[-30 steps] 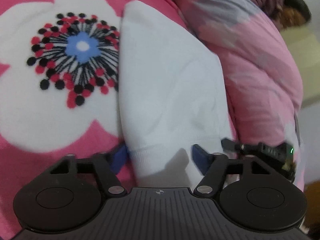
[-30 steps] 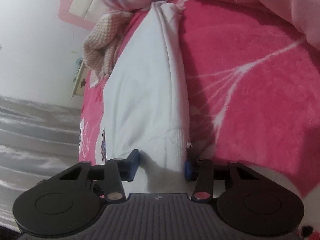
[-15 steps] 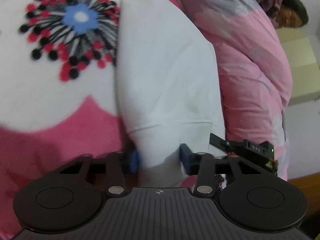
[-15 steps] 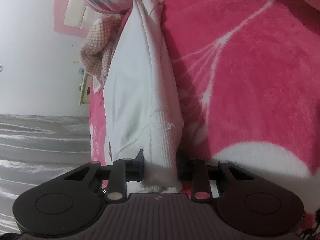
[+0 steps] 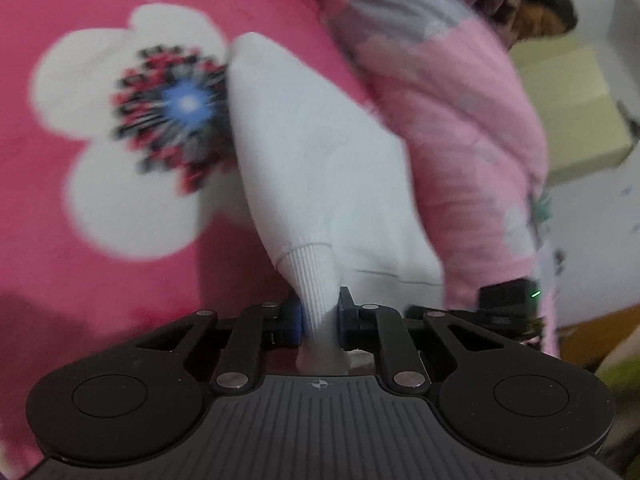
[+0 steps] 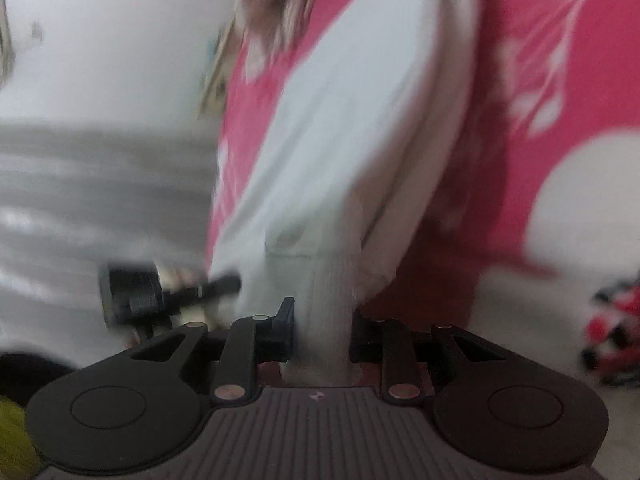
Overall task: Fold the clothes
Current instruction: 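Grasp the white shirt hem with the right gripper while the left gripper grasps it too, then lift the hem with both grippers and fold it over the shirt body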
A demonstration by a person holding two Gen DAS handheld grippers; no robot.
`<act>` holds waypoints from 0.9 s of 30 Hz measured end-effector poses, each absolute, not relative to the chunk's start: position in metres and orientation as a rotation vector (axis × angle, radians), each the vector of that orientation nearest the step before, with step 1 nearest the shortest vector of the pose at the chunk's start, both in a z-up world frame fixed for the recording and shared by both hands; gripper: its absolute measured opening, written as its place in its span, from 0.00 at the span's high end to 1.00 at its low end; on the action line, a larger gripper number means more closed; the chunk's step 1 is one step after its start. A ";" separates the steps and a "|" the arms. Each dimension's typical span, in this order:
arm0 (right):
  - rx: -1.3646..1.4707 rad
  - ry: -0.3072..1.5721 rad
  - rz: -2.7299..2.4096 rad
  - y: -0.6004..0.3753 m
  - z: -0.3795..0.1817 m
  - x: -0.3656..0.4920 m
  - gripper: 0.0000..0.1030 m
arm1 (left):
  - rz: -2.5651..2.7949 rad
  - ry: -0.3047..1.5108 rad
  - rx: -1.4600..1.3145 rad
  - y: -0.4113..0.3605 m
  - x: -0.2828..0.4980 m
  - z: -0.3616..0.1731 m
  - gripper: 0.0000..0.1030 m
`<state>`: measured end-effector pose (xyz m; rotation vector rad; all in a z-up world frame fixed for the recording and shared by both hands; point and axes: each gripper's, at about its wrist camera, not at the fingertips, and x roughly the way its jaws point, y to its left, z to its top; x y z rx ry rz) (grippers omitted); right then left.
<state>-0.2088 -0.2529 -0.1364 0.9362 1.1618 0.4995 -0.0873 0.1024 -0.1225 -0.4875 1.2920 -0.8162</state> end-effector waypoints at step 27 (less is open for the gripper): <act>0.268 0.808 0.148 -0.304 -0.098 -0.182 0.79 | -1.151 1.131 -0.132 -0.132 -0.016 -0.109 0.43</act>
